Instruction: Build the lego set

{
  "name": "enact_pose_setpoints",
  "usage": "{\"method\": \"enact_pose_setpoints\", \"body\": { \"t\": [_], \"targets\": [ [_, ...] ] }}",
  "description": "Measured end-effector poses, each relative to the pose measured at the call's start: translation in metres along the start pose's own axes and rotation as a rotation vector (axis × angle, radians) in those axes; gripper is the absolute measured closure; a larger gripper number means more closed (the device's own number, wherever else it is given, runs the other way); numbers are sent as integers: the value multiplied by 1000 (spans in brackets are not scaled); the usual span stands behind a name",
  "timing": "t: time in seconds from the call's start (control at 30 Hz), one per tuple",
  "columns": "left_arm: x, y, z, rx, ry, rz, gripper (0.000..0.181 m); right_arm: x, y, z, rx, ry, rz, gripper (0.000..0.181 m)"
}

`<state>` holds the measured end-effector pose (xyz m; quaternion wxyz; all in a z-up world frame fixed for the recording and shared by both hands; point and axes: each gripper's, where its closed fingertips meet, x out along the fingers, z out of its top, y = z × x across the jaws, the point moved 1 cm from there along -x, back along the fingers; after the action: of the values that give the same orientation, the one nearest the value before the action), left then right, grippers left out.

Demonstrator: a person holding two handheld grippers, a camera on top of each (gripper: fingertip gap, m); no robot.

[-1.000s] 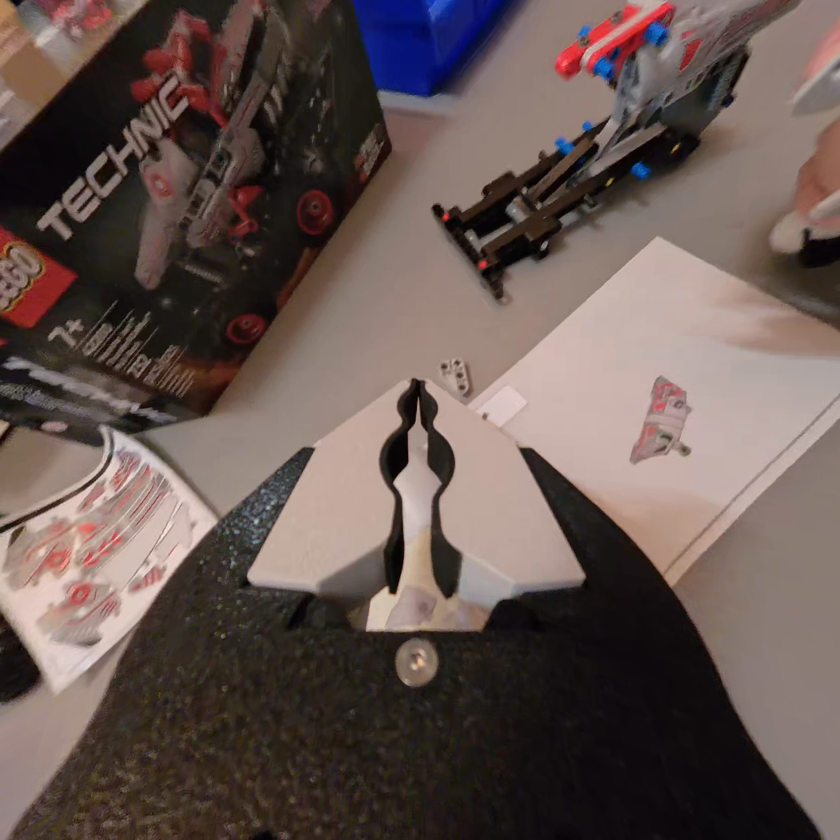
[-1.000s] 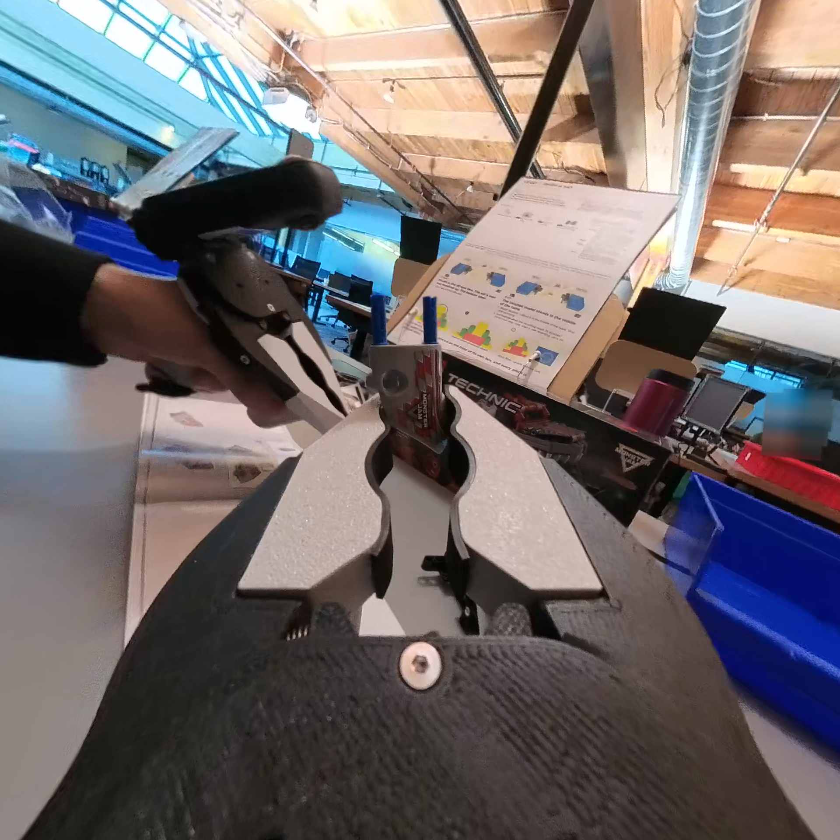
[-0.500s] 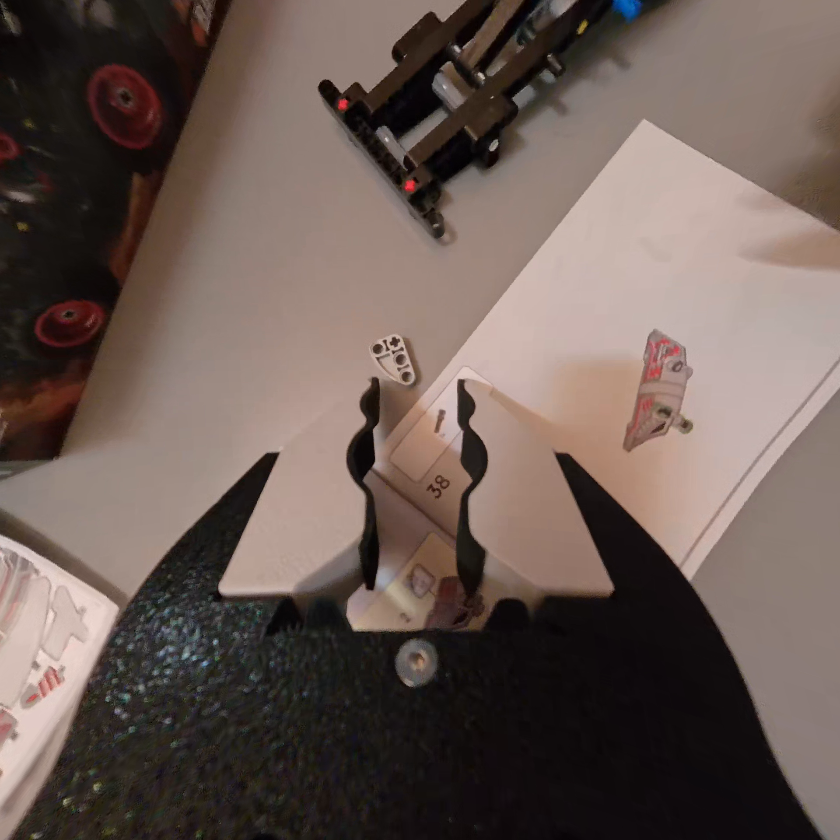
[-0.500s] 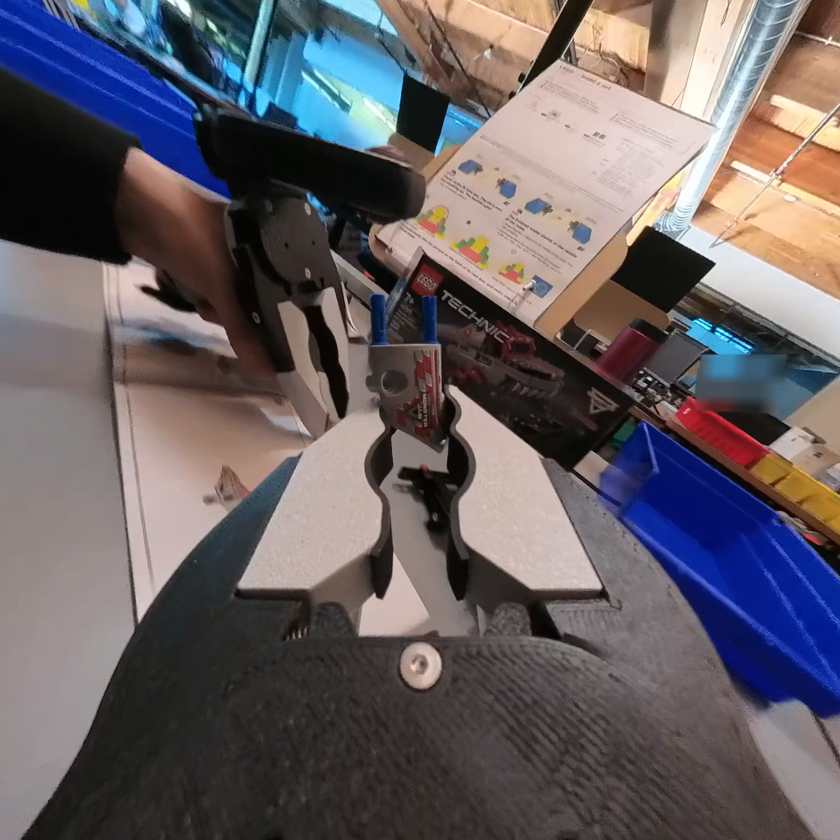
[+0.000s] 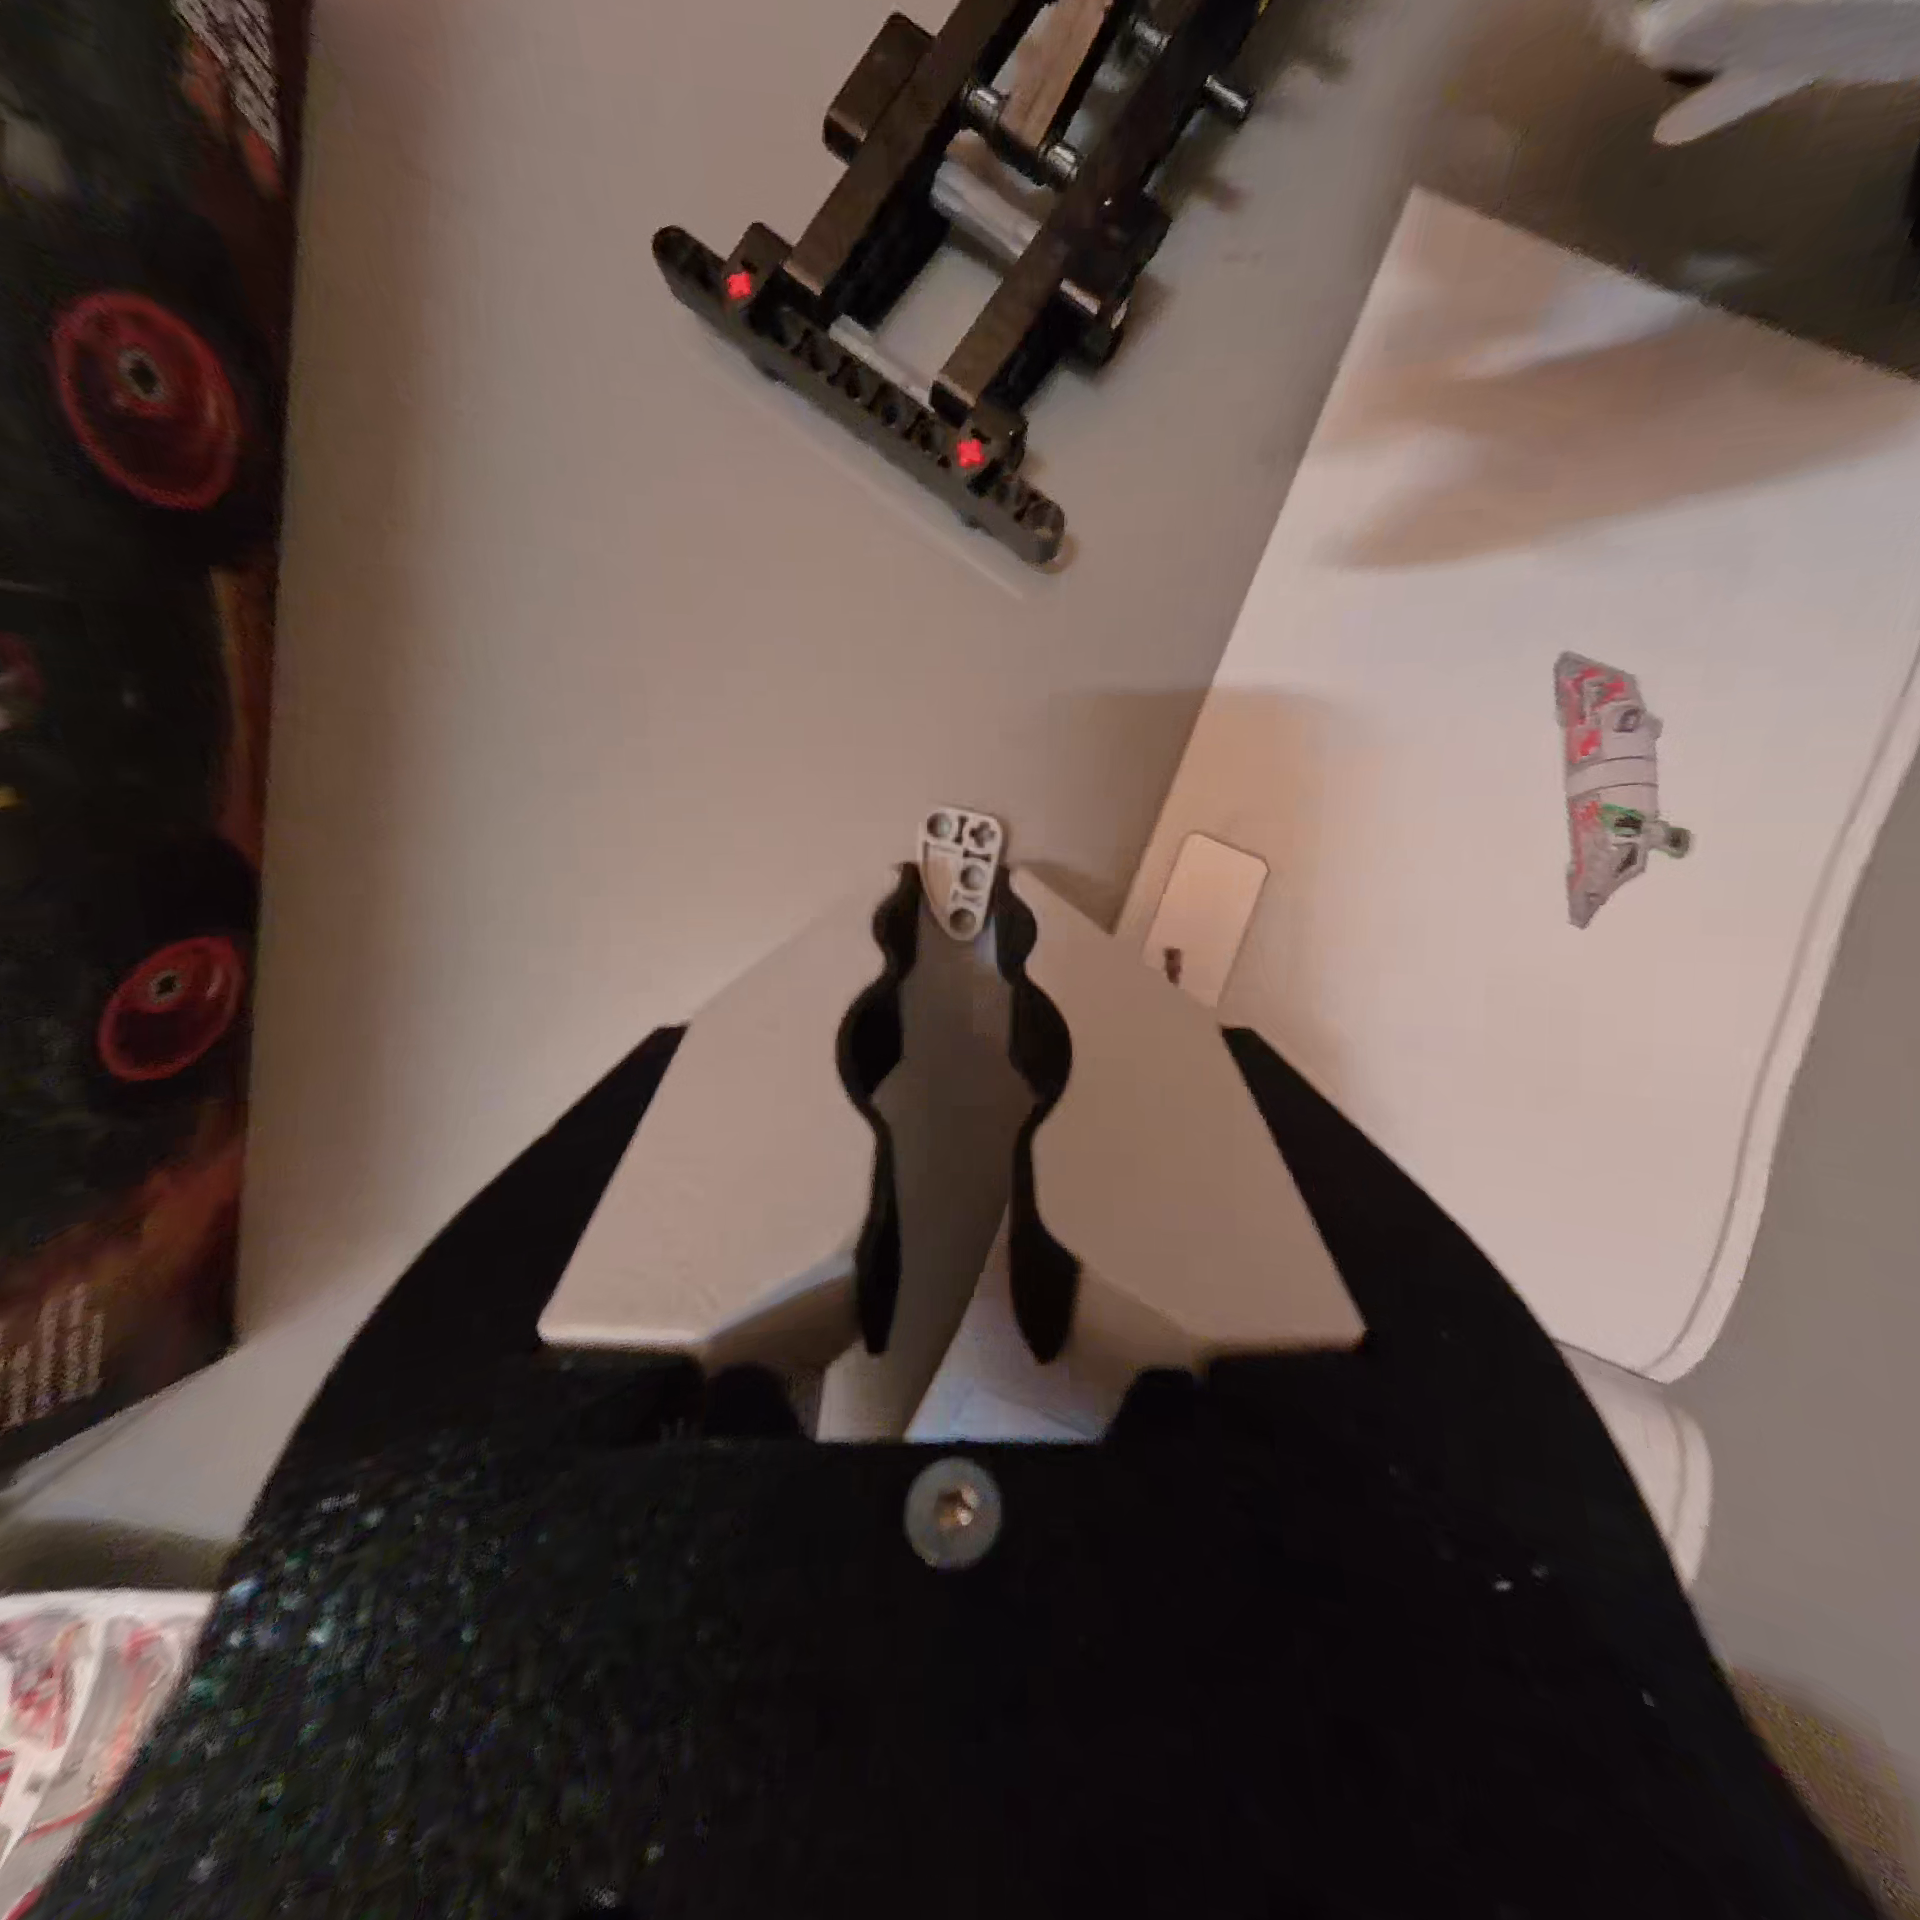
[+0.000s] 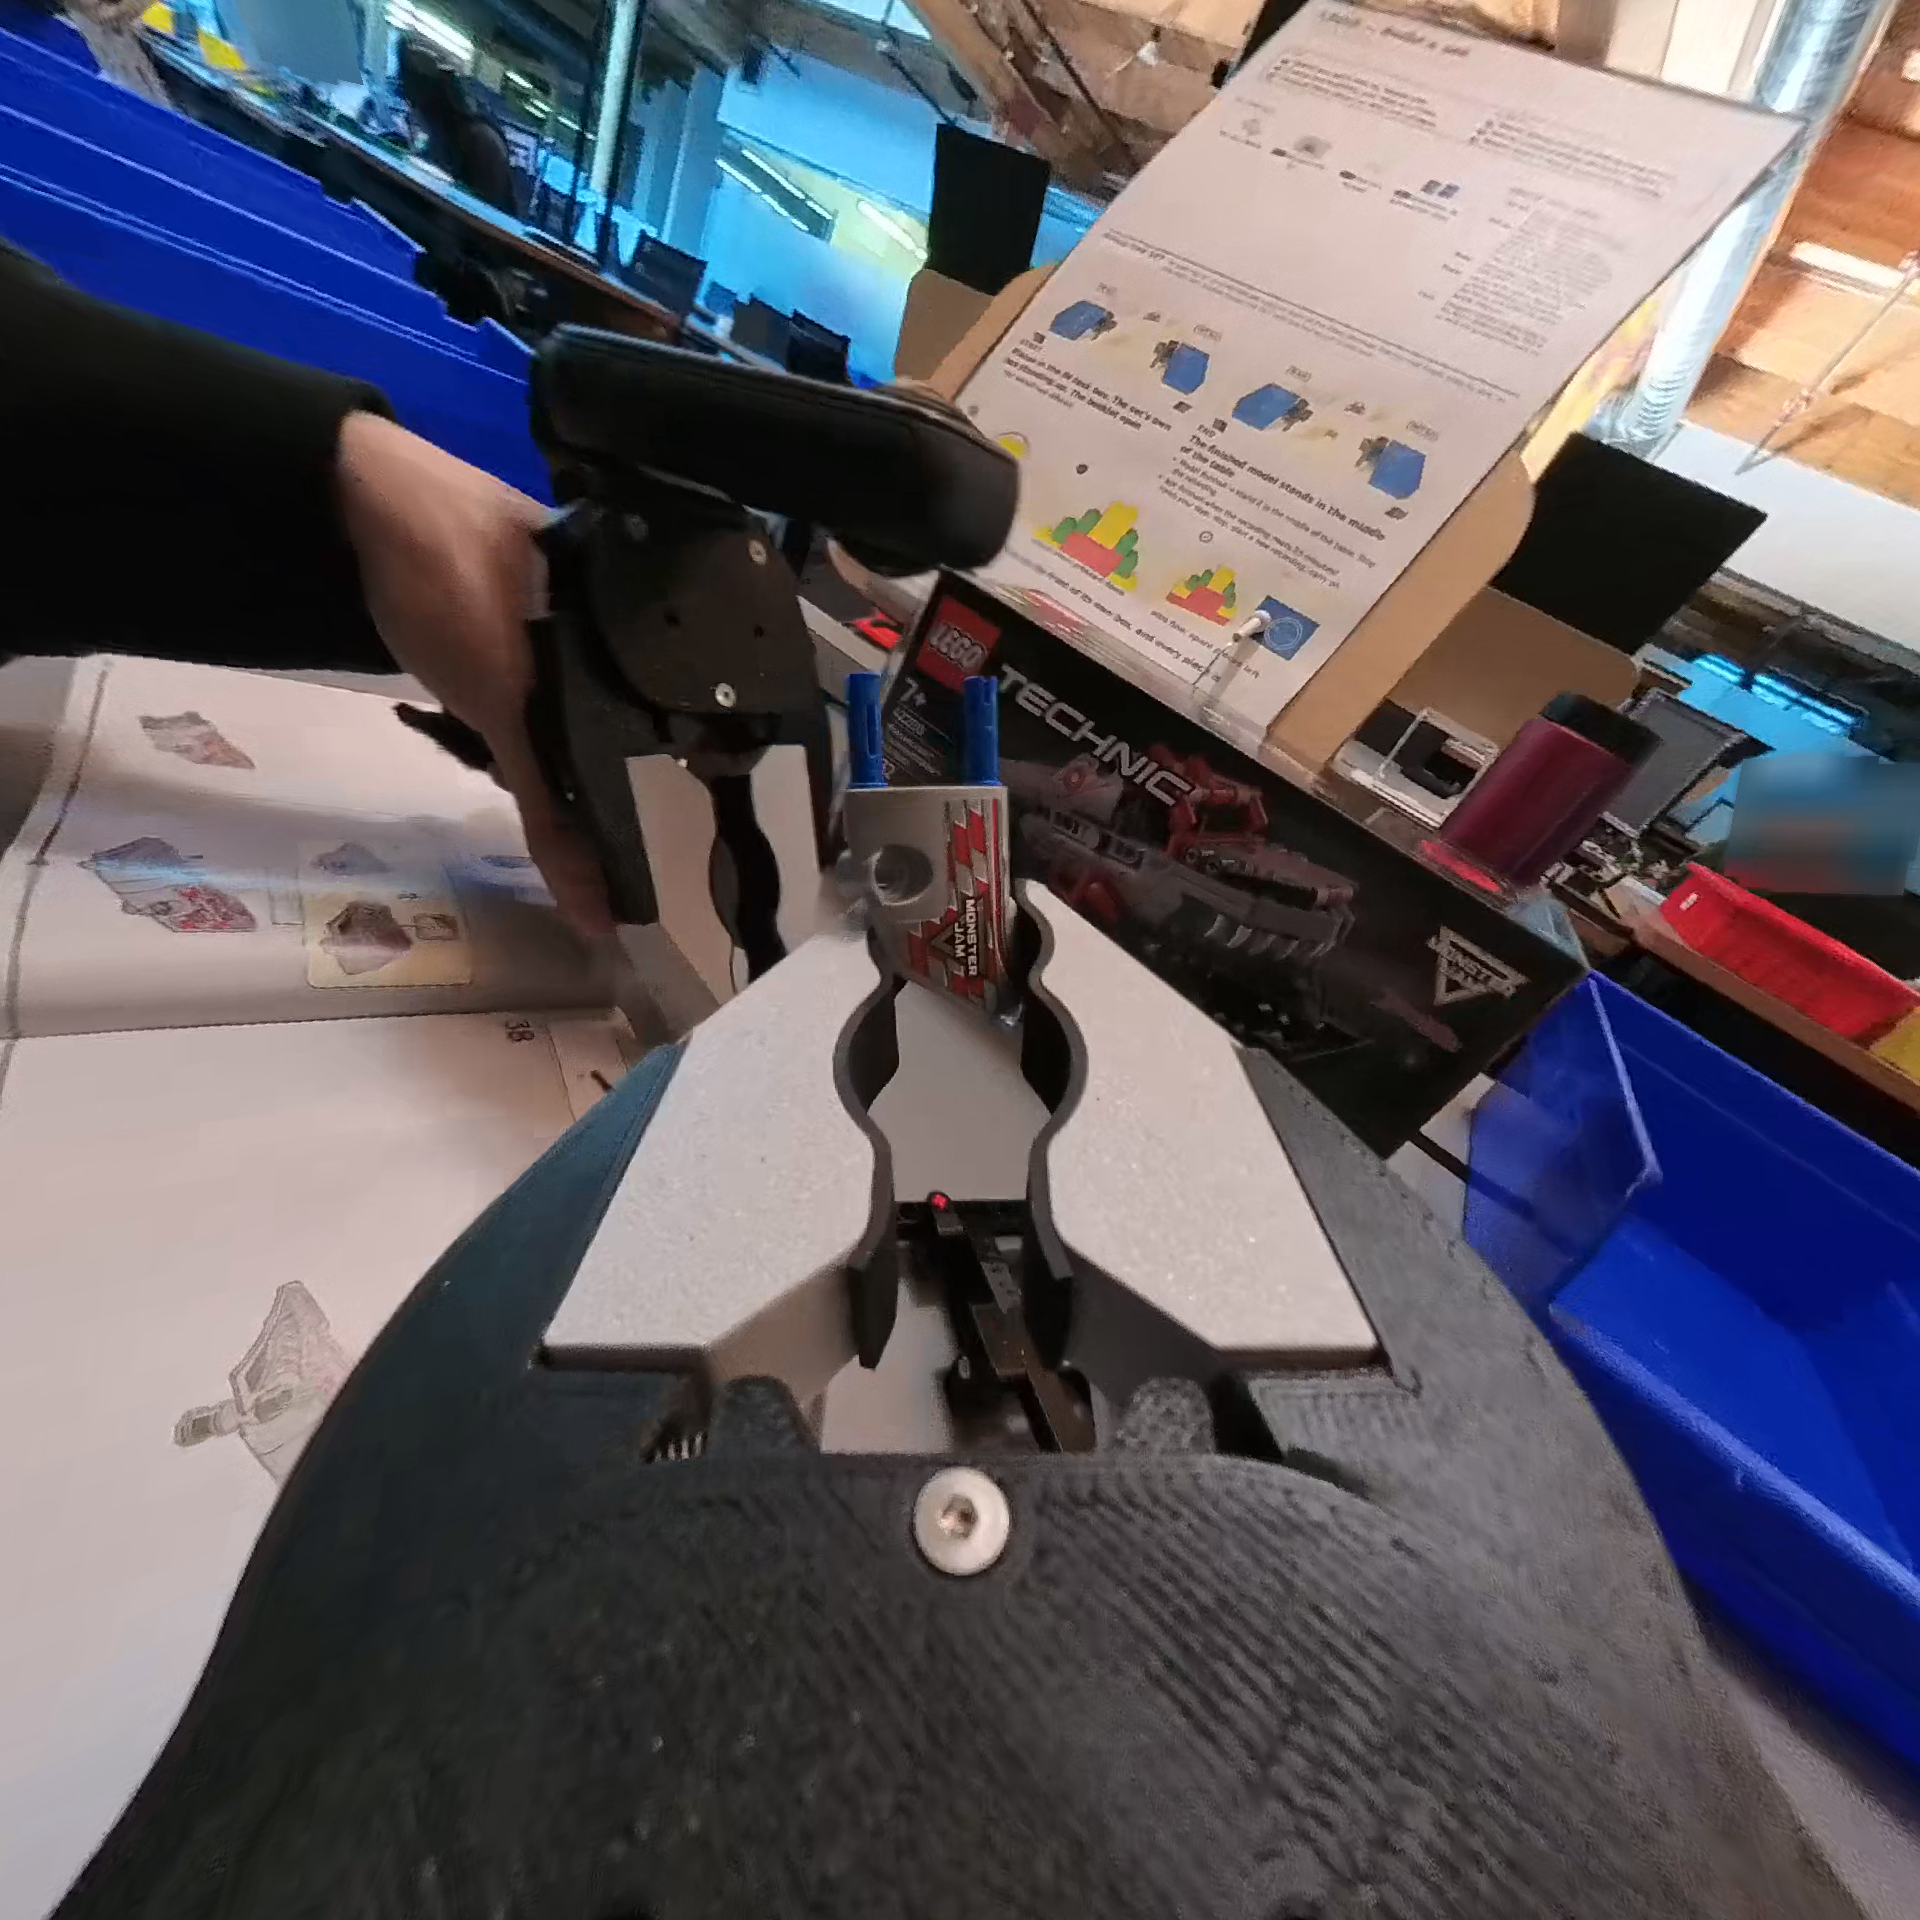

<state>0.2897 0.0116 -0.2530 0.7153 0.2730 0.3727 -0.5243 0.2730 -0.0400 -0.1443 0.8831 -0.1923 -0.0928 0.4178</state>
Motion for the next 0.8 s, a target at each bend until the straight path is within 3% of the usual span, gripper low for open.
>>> {"method": "enact_pose_setpoints", "body": {
  "t": [0.03,0.1,0.2,0.3,0.37,0.47,0.6,0.73,0.8],
  "targets": [
    [0,-1,0,13,-8,13,171,-2,-1,-2,5,2,-15,166],
    [-4,-2,4,41,-53,46,171,-7,-1,-3,8,-3,-31,166],
    [-31,0,16,91,-176,223,170,-15,-4,-2,13,-3,-68,166],
    [-79,-15,20,236,-271,561,170,-21,-5,0,17,1,-98,166],
    [-104,-34,6,435,-177,847,170,-24,-5,-4,12,26,-133,166],
    [-122,-72,-28,822,170,1129,171,-25,1,-4,2,24,-141,166],
    [-110,-117,-64,1249,461,1152,171,-20,18,-10,-93,72,-107,166],
    [-113,-129,-76,1374,569,1117,171,-16,30,-7,-194,80,-72,167],
    [-108,-136,-80,1480,589,1029,169,-14,33,-5,-212,67,-55,167]
  ]
}}
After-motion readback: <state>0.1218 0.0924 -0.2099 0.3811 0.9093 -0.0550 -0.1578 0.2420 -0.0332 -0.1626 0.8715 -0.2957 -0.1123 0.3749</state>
